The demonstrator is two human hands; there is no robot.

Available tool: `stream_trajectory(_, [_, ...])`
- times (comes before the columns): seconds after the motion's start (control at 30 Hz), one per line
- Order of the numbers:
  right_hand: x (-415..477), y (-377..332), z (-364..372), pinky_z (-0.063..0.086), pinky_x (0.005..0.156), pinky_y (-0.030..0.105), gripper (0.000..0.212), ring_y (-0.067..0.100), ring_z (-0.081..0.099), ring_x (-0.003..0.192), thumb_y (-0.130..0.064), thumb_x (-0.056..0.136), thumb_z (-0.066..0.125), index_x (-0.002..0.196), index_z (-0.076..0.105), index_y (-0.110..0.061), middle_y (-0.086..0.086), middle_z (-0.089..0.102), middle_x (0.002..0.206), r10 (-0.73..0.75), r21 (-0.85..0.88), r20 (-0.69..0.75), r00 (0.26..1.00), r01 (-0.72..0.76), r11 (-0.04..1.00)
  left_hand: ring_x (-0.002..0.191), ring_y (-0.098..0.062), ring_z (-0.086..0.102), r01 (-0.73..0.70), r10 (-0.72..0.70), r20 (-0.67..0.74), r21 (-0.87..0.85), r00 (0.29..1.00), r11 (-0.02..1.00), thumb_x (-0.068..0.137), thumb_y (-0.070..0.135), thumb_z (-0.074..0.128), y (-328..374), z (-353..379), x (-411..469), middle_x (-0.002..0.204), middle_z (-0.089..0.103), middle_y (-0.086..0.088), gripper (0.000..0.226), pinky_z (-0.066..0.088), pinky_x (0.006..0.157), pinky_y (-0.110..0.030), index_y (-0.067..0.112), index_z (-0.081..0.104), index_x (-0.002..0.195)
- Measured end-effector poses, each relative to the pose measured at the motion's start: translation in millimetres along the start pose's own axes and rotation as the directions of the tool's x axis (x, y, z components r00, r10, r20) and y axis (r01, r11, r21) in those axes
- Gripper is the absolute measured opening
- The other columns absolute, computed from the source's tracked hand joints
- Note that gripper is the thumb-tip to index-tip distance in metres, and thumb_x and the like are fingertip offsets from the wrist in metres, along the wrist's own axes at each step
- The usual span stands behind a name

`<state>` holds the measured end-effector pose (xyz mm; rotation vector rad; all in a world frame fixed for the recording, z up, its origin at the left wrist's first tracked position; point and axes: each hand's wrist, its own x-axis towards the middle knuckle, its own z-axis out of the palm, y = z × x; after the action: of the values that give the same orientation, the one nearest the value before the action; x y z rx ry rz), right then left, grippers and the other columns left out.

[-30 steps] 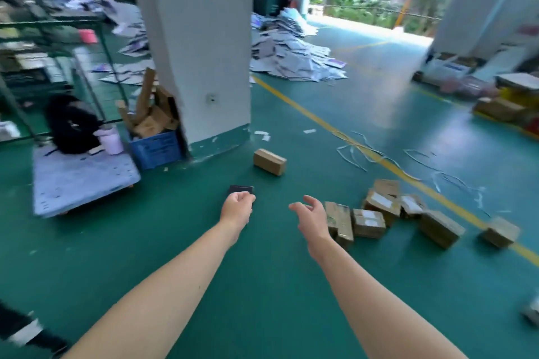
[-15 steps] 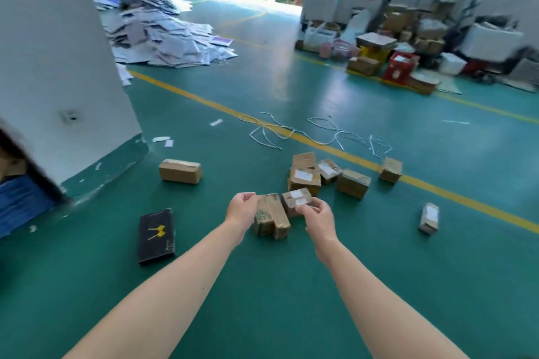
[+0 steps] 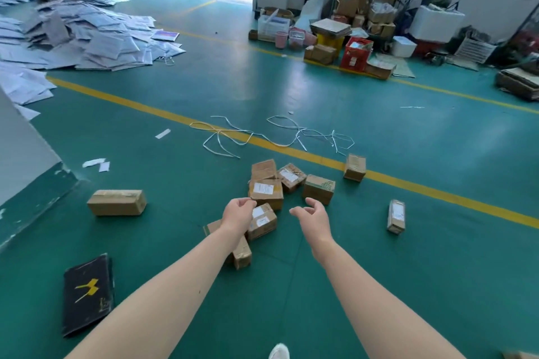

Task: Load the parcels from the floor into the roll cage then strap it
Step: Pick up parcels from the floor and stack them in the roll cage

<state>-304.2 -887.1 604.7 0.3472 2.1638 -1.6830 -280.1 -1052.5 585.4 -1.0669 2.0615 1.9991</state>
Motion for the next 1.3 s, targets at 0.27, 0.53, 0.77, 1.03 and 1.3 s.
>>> stream_trajectory(0.27, [120.5,-54.2,-58.5,0.038,0.092,0.033,0.062,0.02,0.049,0.114,-0.022,0.091,0.066,0.146,0.039,-0.018,0.006,0.05,0.135,-0.012,-0.021,-0.008,1.0,0.012,1.0,0.092,-0.021,0.055,0.0,-0.001,0.044,0.027,0.999,1.0,0.098,0.022,0.049,65.0,92.5,83.3,0.093,0.057,0.0,0.013,0.049,0.093,-0.039,0.019,0.053,0.11])
stream_trajectory(0.53, [245.6,-100.6,-86.3,0.043,0.102,0.036,0.062,0.017,0.05,0.109,-0.017,0.092,0.065,0.147,0.036,-0.015,0.001,0.053,0.12,-0.006,-0.023,0.022,1.0,0.007,1.0,0.109,-0.024,0.057,0.019,-0.021,0.029,0.064,0.999,0.998,0.095,0.028,0.053,118.1,156.2,197.8,0.117,0.058,-0.002,0.016,0.049,0.099,-0.045,0.024,0.053,0.11])
stream_trajectory(0.77, [377.7,-154.4,-92.9,0.043,0.096,0.038,0.07,0.024,0.048,0.122,-0.027,0.091,0.065,0.151,0.029,-0.021,0.007,0.045,0.14,0.027,-0.071,0.014,1.0,-0.026,0.997,0.114,-0.027,0.055,0.056,-0.057,0.038,0.047,0.998,0.997,0.096,0.024,0.051,187.2,209.7,317.2,0.122,0.058,-0.006,0.03,0.046,0.103,-0.046,0.016,0.053,0.125])
stream_trajectory(1.03, [497.1,-219.5,-79.6,0.041,0.09,0.034,0.068,0.018,0.048,0.11,-0.027,0.092,0.065,0.15,0.031,-0.022,0.006,0.044,0.141,-0.023,-0.157,0.069,0.997,0.033,0.987,0.108,-0.024,0.06,0.022,-0.022,0.014,0.003,1.0,1.0,0.095,0.028,0.05,262.5,232.3,411.7,0.111,0.06,0.002,0.029,0.049,0.097,-0.044,0.021,0.054,0.124])
stream_trajectory(1.3, [610.5,-246.9,-6.6,0.042,0.098,0.038,0.07,0.024,0.046,0.129,-0.026,0.092,0.065,0.152,0.03,-0.021,0.007,0.04,0.148,-0.013,-0.403,0.325,0.946,0.151,0.903,0.113,-0.024,0.056,0.114,-0.146,-0.219,-0.154,0.965,0.981,0.097,0.026,0.05,263.4,192.8,497.9,0.12,0.058,-0.003,0.026,0.047,0.101,-0.046,0.02,0.052,0.121])
